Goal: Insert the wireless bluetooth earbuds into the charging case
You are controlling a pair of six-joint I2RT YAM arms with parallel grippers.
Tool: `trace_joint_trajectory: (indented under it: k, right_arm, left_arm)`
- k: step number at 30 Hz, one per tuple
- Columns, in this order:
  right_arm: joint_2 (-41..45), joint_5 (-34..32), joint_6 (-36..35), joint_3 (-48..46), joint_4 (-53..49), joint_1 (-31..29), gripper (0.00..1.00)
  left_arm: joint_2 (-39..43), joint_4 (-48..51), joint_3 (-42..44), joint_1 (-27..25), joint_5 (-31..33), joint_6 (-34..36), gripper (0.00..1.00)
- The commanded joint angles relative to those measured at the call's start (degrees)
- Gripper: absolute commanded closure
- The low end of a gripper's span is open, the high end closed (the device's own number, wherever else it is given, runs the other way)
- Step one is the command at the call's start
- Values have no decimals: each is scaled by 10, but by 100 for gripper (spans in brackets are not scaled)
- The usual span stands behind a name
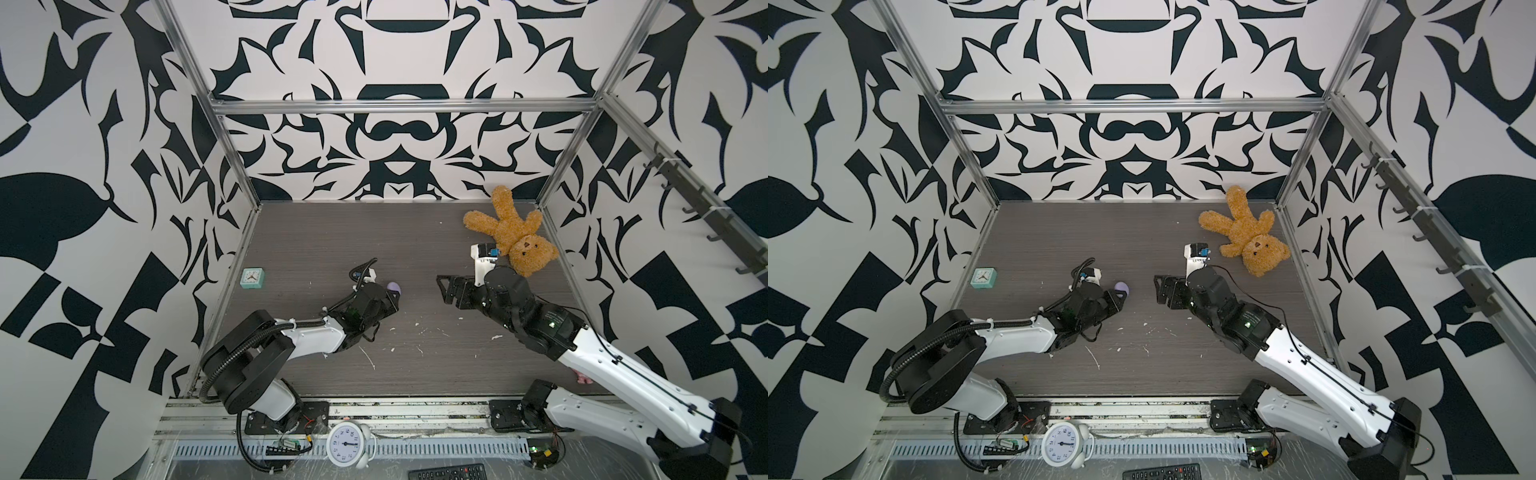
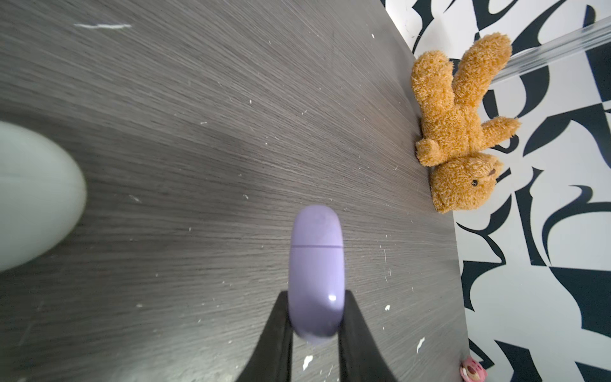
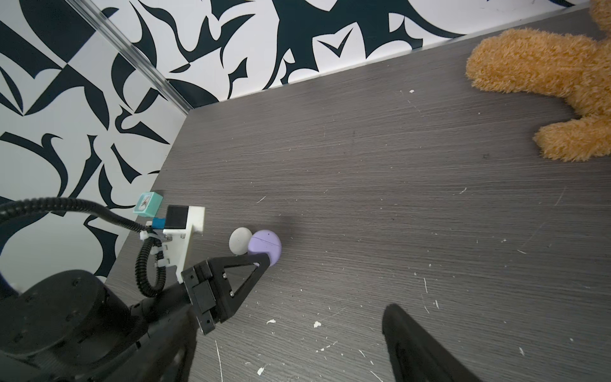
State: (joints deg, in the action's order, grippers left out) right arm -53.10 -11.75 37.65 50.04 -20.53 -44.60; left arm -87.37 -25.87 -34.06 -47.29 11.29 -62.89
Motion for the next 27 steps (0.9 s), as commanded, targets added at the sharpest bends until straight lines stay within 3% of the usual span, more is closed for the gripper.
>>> trace_joint_trajectory:
  k: [1, 20, 23, 27]
  right_arm:
    - [11, 1, 13, -5, 21, 3, 10]
    - [47, 12, 17, -37, 26, 3, 9]
    - [49, 13, 17, -37, 23, 3, 8]
    - [54, 12, 17, -38, 20, 3, 7]
  left_arm:
    - [-21, 71, -9, -3, 29, -39, 100]
    - [-84, 117, -40, -3, -6, -52, 100]
    - [-83, 125, -41, -3, -9, -53, 92]
    - [-80, 155, -49, -3, -13, -55, 67]
